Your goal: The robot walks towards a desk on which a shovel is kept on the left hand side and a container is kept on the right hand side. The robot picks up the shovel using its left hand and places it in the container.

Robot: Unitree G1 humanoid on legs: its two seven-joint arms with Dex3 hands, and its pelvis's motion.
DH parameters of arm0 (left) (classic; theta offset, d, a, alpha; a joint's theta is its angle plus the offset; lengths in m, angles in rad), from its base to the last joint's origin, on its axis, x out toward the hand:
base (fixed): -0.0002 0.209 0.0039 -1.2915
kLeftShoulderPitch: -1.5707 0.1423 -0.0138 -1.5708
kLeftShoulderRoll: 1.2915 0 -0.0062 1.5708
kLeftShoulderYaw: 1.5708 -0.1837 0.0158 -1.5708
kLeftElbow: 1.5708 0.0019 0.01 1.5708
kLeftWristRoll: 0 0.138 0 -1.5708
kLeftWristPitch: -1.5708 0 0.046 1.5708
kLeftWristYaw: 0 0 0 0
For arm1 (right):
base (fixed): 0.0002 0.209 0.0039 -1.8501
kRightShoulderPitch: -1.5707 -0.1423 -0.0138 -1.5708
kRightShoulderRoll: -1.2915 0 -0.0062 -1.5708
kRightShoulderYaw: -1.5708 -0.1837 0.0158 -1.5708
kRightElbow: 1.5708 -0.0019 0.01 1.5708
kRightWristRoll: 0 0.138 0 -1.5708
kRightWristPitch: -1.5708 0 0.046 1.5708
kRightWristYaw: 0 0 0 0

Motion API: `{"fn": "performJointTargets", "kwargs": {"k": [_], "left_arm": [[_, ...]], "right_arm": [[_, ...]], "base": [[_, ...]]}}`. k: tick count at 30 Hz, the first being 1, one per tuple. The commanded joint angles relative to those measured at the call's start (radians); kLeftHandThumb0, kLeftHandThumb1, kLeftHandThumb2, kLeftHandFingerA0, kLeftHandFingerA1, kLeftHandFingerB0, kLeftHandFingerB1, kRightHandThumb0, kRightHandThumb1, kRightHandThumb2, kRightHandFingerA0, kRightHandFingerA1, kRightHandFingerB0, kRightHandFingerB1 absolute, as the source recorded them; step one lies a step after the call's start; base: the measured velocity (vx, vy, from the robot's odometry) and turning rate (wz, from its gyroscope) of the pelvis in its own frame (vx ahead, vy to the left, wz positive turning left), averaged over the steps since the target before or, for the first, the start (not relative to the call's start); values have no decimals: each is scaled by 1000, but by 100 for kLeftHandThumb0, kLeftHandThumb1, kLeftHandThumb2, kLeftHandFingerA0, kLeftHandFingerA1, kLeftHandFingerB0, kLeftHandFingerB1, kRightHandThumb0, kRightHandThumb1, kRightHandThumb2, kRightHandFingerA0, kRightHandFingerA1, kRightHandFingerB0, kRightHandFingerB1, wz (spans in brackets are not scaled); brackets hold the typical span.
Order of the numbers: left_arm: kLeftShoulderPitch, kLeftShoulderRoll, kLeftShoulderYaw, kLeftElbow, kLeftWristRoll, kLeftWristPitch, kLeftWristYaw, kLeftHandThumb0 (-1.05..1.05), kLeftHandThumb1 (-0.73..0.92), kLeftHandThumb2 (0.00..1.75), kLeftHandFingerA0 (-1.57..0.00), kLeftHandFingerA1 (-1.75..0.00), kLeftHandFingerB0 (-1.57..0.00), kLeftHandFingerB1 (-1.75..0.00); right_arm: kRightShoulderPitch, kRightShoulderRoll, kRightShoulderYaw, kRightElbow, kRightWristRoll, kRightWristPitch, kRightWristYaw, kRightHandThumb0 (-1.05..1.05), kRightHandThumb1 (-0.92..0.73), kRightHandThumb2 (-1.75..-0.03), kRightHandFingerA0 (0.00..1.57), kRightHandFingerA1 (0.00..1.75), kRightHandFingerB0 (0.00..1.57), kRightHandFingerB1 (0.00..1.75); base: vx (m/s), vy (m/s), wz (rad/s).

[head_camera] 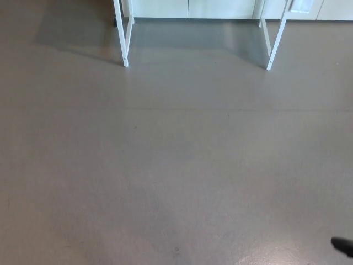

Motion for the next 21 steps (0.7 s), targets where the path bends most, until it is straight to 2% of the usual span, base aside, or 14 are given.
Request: {"fn": "performJointTargets", "kwargs": {"k": [1,3,4,5,6,9,10,12,13,21], "left_arm": [[32,-12,69,-49,-142,-101,-143,-30,71,69,-26,-35,-24,-32],[41,-15,69,-50,-132,-111,-146,-31,69,69,-27,-36,-25,-33],[44,-15,68,-51,-125,-112,-144,-26,70,61,-31,-32,-27,-30],[49,-15,69,-49,-122,-116,-147,-26,70,61,-31,-32,-26,-30],[56,-14,68,-47,-117,-129,-150,-33,66,69,-27,-35,-25,-34],[61,-14,69,-46,-125,-132,-164,-33,64,68,-26,-35,-24,-34],[65,-14,67,-49,-123,-133,-162,-28,66,60,-31,-32,-26,-30],[74,-15,65,-49,-118,-140,-159,-27,65,60,-31,-32,-26,-30],[79,-18,64,-49,-117,-145,-158,-33,61,66,-27,-35,-25,-34],[111,-44,67,-35,-156,-170,-217,-35,58,65,-24,-34,-22,-33]], "right_arm": [[39,11,-48,-114,139,80,77,-9,-49,-53,52,61,40,53],[46,7,-49,-115,142,80,92,-9,-49,-53,51,61,39,53],[49,4,-45,-121,131,83,88,-11,-49,-52,53,61,40,53],[55,1,-41,-122,126,83,91,-11,-50,-52,53,60,40,52],[60,0,-38,-126,125,87,93,-10,-50,-53,53,60,40,53],[61,-1,-37,-128,128,92,99,-11,-49,-53,53,60,40,52],[62,-1,-37,-129,129,95,99,-11,-49,-53,53,60,41,53],[68,0,-37,-138,129,108,95,-12,-49,-53,53,61,39,52],[72,-2,-36,-138,128,105,97,-13,-49,-52,53,60,40,52],[100,-14,-28,-114,113,81,108,-13,-49,-53,57,62,41,53]], "base": [[0,0,0],[0,0,0],[0,0,0],[0,0,0],[0,0,0],[0,0,0],[0,0,0],[0,0,0],[0,0,0],[0,0,0]]}}
